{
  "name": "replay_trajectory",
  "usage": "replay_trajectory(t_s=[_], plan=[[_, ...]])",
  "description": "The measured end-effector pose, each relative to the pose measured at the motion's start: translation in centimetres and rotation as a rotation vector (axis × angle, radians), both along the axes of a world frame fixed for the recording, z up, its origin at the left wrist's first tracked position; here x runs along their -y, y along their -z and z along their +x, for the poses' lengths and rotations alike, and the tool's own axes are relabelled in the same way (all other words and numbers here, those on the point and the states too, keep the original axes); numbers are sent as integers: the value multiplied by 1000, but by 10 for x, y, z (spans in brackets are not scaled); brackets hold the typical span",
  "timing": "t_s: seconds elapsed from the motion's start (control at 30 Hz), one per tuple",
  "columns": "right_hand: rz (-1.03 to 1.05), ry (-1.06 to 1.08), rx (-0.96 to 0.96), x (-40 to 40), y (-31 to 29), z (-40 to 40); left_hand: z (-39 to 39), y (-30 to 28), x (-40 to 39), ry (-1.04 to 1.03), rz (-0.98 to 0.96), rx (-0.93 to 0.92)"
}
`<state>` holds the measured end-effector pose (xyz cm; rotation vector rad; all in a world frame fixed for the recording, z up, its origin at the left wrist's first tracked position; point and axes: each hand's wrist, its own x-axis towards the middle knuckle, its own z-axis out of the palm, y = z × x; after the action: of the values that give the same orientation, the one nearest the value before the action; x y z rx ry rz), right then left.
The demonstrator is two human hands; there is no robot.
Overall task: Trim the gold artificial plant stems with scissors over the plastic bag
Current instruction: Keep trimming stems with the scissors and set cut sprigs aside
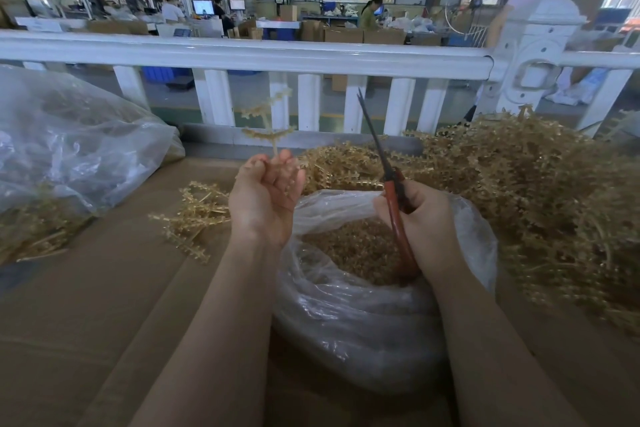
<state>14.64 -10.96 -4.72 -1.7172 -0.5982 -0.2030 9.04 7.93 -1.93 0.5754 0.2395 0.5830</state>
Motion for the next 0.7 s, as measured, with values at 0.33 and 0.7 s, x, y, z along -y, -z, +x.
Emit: replay_trajectory(t_s=[0.33,0.7], plan=[[54,-35,-152,-1,-6,-2,0,-3,16,-32,439,-75],[198,-23,-232,-1,-13,-3,4,0,20,154,508,-173]])
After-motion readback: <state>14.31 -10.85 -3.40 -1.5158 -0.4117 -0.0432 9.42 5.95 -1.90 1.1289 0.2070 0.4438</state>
